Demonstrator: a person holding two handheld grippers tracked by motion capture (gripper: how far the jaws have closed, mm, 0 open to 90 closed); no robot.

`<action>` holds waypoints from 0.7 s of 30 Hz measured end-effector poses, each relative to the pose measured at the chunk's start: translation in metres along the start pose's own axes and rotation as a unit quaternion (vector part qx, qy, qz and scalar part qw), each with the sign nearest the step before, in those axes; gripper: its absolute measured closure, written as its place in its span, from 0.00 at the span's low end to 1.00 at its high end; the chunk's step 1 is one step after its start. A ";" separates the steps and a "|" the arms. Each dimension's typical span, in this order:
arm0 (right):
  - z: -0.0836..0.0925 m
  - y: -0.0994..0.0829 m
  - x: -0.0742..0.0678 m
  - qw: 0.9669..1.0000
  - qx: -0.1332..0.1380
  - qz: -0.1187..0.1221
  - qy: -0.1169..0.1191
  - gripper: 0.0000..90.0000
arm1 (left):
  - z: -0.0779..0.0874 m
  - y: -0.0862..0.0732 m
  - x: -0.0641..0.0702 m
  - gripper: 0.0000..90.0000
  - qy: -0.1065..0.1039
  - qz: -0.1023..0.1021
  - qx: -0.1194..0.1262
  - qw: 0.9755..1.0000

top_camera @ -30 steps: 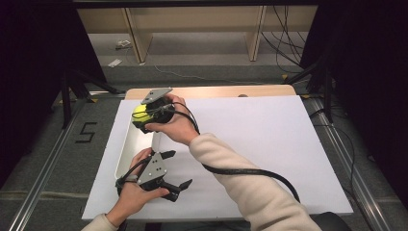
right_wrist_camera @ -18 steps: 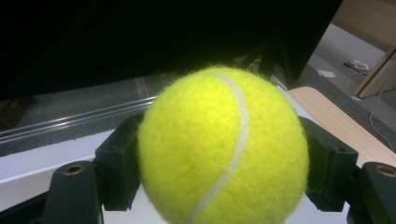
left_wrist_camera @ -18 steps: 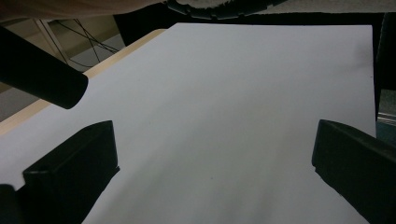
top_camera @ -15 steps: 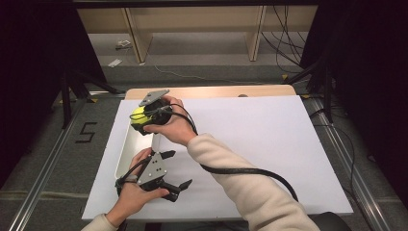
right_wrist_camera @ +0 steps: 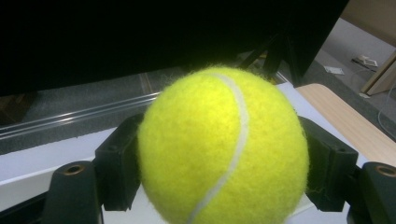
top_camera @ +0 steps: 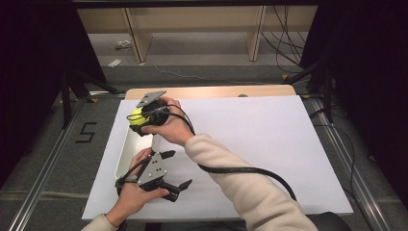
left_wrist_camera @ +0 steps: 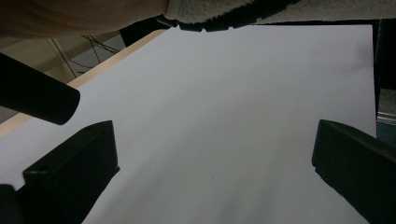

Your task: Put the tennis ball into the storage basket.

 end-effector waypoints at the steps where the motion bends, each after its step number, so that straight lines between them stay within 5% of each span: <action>1: 0.000 0.000 0.000 1.000 0.000 0.000 0.000 0.30 | 0.000 0.000 0.000 0.00 0.000 0.000 0.000 1.000; 21: -0.007 0.002 0.000 1.000 -0.005 -0.001 0.000 0.30 | 0.000 0.000 0.000 0.00 0.000 0.000 0.000 1.000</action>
Point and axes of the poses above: each handheld gripper's, and its own axes: z roughly backward along the jaws, y roughly out of its top, x roughly to its right, the point moved 8 cm from there along -z, roughly forward along the jaws, and after that the axes turned 1 degree about x, right-handed, at the moved point
